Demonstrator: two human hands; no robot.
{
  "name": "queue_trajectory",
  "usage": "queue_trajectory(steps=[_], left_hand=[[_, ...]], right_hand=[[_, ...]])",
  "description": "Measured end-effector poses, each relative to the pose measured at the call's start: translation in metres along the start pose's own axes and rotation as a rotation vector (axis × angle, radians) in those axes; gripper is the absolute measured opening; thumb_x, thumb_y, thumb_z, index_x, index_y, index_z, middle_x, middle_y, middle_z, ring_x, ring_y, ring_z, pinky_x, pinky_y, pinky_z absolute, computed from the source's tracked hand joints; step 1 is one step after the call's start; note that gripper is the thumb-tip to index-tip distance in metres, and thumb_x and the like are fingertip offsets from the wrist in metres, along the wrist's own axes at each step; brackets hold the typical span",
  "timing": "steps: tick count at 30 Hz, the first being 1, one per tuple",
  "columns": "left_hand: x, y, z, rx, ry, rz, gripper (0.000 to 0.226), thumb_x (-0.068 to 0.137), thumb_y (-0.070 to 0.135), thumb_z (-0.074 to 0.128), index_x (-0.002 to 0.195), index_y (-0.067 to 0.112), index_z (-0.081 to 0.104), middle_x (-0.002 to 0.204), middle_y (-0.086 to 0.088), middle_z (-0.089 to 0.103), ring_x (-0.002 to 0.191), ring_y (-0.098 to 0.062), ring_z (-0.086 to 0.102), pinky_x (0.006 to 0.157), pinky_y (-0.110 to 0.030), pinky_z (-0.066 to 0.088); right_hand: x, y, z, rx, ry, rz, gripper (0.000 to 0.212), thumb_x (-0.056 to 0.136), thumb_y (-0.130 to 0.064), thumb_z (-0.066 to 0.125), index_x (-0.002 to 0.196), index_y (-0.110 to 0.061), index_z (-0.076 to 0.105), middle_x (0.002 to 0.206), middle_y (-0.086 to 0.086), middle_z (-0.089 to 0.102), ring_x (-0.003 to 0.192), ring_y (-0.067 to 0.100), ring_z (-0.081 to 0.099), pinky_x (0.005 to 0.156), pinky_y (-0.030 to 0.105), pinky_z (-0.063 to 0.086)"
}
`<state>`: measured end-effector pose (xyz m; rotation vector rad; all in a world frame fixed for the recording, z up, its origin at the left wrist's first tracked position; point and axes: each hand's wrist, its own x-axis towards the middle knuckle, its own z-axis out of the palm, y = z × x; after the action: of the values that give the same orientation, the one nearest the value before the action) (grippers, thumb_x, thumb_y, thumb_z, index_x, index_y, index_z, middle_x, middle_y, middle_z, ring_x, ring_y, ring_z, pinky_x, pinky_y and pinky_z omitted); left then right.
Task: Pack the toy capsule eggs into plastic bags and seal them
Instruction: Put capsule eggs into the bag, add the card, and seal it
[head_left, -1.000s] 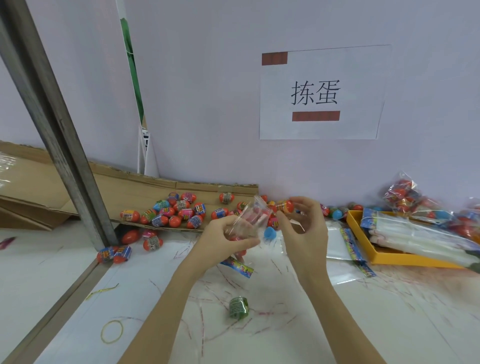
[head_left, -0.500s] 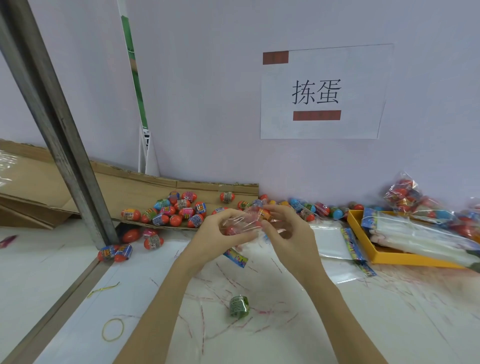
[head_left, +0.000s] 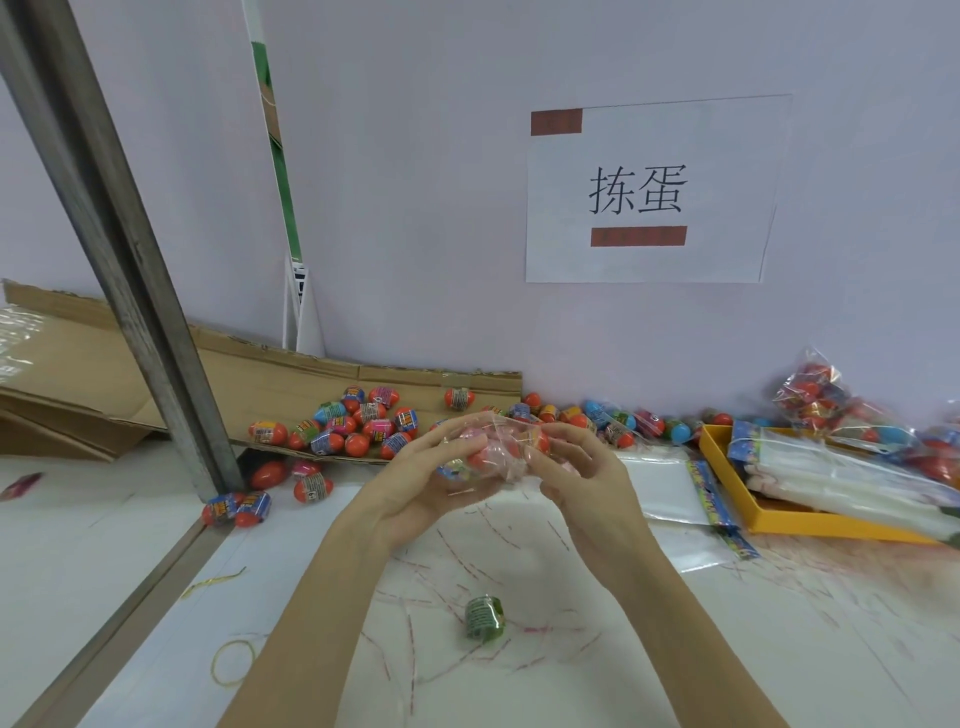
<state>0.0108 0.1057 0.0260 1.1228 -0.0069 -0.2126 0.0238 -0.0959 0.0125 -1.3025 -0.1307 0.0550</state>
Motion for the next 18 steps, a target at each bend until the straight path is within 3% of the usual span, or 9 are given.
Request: queue_trajectory(steps=[2,4,7,15,18], left_hand=[[0.001,0.001,0.0,-0.046,-0.025,0.036,0.052,0.084,0.001,0.081,0.132,0.018,0.073,0.126,-0.013,0.074,0.112,-0.034,0.074,0.089,-0.044,0.062],[0.003,0.0,-0.001,-0.043,0.029,0.063,0.057,0.075,-0.006,0.081,0.129,0.012,0.074,0.119,-0.016,0.075,0.101,-0.029,0.076,0.081,-0.037,0.063],[0.005,-0.003,-0.001,-0.006,0.063,0.064,0.059,0.073,-0.005,0.079,0.13,-0.001,0.067,0.124,-0.023,0.073,0.101,-0.028,0.075,0.082,-0.032,0.063],[0.008,-0.007,0.003,-0.032,0.147,0.105,0.042,0.082,0.001,0.08,0.123,0.002,0.073,0.119,-0.015,0.077,0.102,-0.022,0.076,0.082,-0.029,0.062],[0.011,-0.01,0.004,-0.018,0.214,0.124,0.038,0.083,-0.005,0.078,0.121,-0.002,0.07,0.117,-0.018,0.076,0.102,-0.024,0.076,0.091,-0.032,0.059]], right_hand=[[0.0,-0.001,-0.001,-0.005,0.001,0.006,0.03,0.085,-0.02,0.085,0.112,-0.029,0.074,0.107,-0.009,0.075,0.107,0.022,0.069,0.085,0.036,0.057],[-0.001,-0.003,-0.001,-0.019,0.028,-0.04,0.029,0.086,-0.022,0.085,0.111,-0.03,0.074,0.107,-0.013,0.075,0.107,0.018,0.069,0.077,0.03,0.056],[-0.003,-0.005,-0.002,-0.003,0.091,-0.127,0.024,0.088,-0.024,0.082,0.109,-0.026,0.072,0.105,-0.01,0.077,0.101,0.015,0.073,0.067,0.021,0.056],[-0.003,-0.008,-0.003,0.062,0.068,-0.111,0.024,0.09,-0.016,0.079,0.114,-0.016,0.071,0.104,0.006,0.076,0.083,0.018,0.075,0.055,0.025,0.055],[-0.002,-0.005,-0.002,0.007,0.046,-0.147,0.023,0.092,-0.009,0.077,0.113,-0.015,0.07,0.113,0.012,0.071,0.076,0.019,0.075,0.059,0.029,0.059]])
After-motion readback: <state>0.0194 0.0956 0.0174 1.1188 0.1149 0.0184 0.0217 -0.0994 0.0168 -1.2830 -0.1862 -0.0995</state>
